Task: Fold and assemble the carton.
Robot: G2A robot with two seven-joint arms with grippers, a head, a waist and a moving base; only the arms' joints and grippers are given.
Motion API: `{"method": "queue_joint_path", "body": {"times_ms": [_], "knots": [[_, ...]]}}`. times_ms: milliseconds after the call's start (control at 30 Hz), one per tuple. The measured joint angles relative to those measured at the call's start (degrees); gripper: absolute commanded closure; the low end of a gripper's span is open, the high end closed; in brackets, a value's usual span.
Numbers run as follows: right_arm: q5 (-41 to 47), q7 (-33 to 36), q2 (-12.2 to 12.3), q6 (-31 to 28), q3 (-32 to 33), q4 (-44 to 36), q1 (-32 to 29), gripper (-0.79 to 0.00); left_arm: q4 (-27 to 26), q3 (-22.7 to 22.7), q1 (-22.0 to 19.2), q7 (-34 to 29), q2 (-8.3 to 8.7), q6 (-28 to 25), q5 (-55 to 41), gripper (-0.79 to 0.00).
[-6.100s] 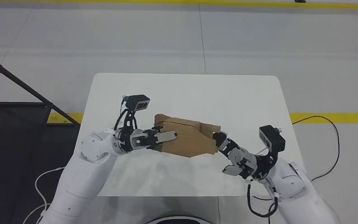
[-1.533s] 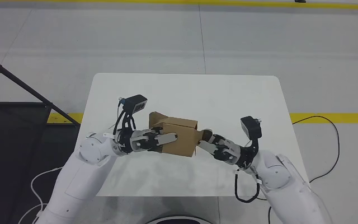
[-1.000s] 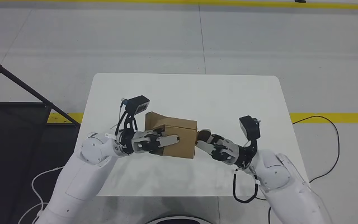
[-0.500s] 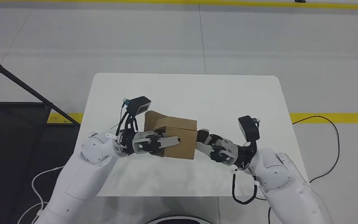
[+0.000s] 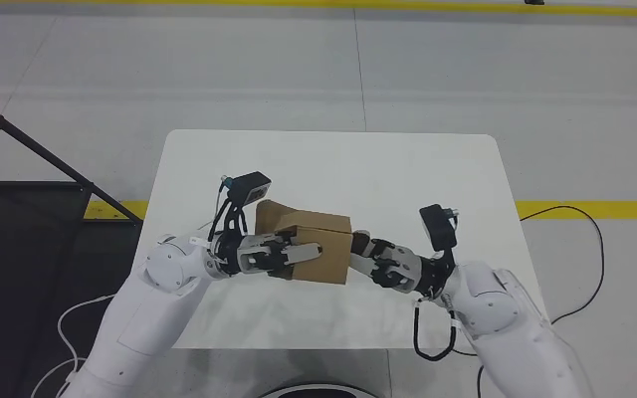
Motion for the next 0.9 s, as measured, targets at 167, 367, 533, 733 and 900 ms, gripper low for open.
{"method": "queue_joint_path", "body": {"times_ms": [167, 367, 533, 733, 900], "knots": [[-2.09, -0.28, 0.20, 0.66, 1.37, -1.04, -0.93, -0.360, 0.04, -0.03, 0.03, 0.16, 0.08, -0.16, -0.04, 0.000], [-5.41, -0.39, 0.41, 2.23, 2.76, -2.64, -1.82, -0.339, 0.01, -0.02, 0.03, 0.36, 0.18, -0.36, -0.01, 0.000], [-8.44, -1.40, 0.45, 3.67, 3.51, -3.91, -2.53, -0.296, 0.07, -0.07, 0.03, 0.48, 0.28, -0.48, 0.01, 0.000], [-10.64, -2.40, 0.46, 4.67, 3.93, -5.03, -3.27, -0.212, 0.11, -0.03, 0.05, 0.46, 0.37, -0.46, -0.20, 0.000], [-10.91, -2.24, 0.39, 4.93, 3.41, -5.51, -2.97, -0.212, 0.13, 0.28, 0.06, 0.56, 0.41, -0.56, -0.21, 0.000]]}}
